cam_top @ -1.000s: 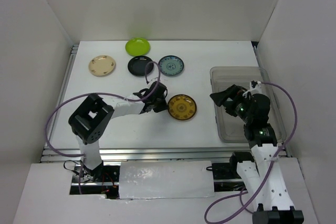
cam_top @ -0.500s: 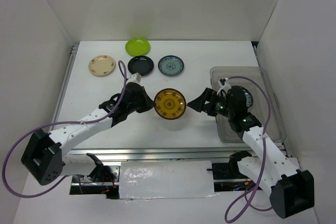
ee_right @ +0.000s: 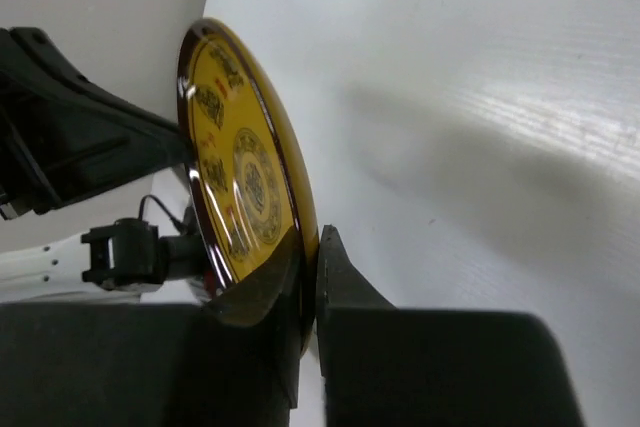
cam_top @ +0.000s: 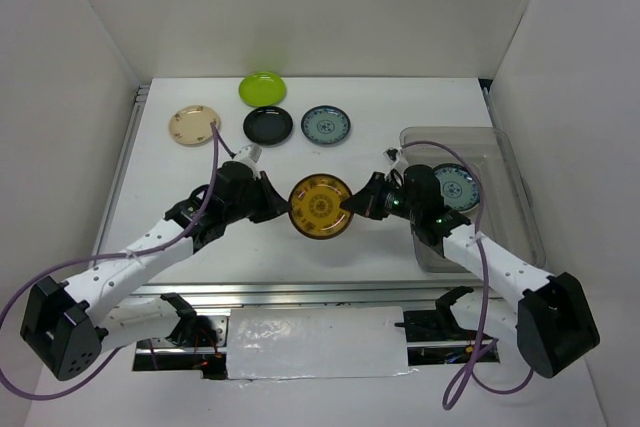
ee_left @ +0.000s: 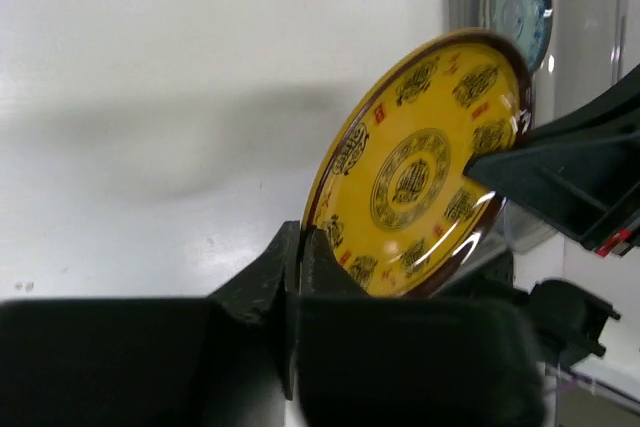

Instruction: Place the plates into the plastic bin on the countertop

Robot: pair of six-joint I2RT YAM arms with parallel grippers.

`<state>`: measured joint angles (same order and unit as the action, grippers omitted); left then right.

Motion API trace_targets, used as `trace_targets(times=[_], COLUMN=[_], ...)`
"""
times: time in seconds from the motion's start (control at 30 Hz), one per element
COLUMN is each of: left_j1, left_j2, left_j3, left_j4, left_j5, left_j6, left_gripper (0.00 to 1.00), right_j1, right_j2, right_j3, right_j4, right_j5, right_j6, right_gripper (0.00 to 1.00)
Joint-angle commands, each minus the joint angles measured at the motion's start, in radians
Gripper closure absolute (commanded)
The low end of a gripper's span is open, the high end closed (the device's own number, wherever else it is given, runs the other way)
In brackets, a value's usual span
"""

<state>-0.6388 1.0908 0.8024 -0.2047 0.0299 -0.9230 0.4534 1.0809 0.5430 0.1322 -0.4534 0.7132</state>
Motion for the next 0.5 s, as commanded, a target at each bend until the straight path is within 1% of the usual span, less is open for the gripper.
trace_targets(times=[0.0,0.03,0.07,0.1,0.13,0.17,0.2,0.23,0.27,0.3,0.33,0.37,0.4,0.47], left_j1=[0.005,0.007,0.005,0.004,0.004,0.002,0.002,0.001,-0.001,0.001,0.002,0.004,0.005,0.007], left_j2=[0.009,0.009,0.000,-0.011,-0.022,-0.054,-0.074,-0.095,-0.142,-0.163,-0.181,-0.199,-0.204,-0.192], left_j3=[0.050,0.064,0.087,0.099,0.113,0.122,0.142,0.147,0.144,0.144,0.143,0.141,0.141,0.144], left_j4=[-0.007,-0.047,-0.076,-0.109,-0.146,-0.226,-0.261,-0.294,-0.330,-0.344,-0.355,-0.370,-0.378,-0.391], left_j5=[0.030,0.012,-0.023,-0.080,-0.123,-0.171,-0.258,-0.293,-0.324,-0.361,-0.367,-0.372,-0.372,-0.361], left_j6=[0.016,0.013,0.006,-0.002,-0.008,-0.028,-0.037,-0.049,-0.048,-0.045,-0.036,-0.025,-0.019,0.004], left_gripper=[0.84,0.57,0.33,0.01,0.01,0.01,0.01,0.01,0.01,0.01,0.01,0.01,0.01,0.01], right_j1=[0.022,0.024,0.008,-0.008,-0.033,-0.062,-0.135,-0.178,-0.221,-0.270,-0.391,-0.444,-0.598,-0.735], right_j2=[-0.035,-0.076,-0.100,-0.133,-0.203,-0.241,-0.322,-0.363,-0.396,-0.456,-0.472,-0.481,-0.472,-0.423], right_j3=[0.002,0.002,0.002,0.002,0.003,0.005,0.003,0.008,0.017,0.035,0.049,0.061,0.074,0.081], right_j4=[0.129,0.110,0.052,0.011,-0.046,-0.157,-0.207,-0.262,-0.370,-0.408,-0.446,-0.494,-0.499,-0.491], right_j5=[0.048,0.073,0.140,0.178,0.223,0.313,0.352,0.390,0.450,0.494,0.512,0.516,0.490,0.411], right_j6=[0.043,0.054,0.077,0.092,0.109,0.139,0.149,0.161,0.164,0.158,0.135,0.123,0.108,0.077], right_gripper=[1.00,1.00,1.00,1.00,1.00,1.00,1.00,1.00,1.00,1.00,1.00,1.00,1.00,1.00])
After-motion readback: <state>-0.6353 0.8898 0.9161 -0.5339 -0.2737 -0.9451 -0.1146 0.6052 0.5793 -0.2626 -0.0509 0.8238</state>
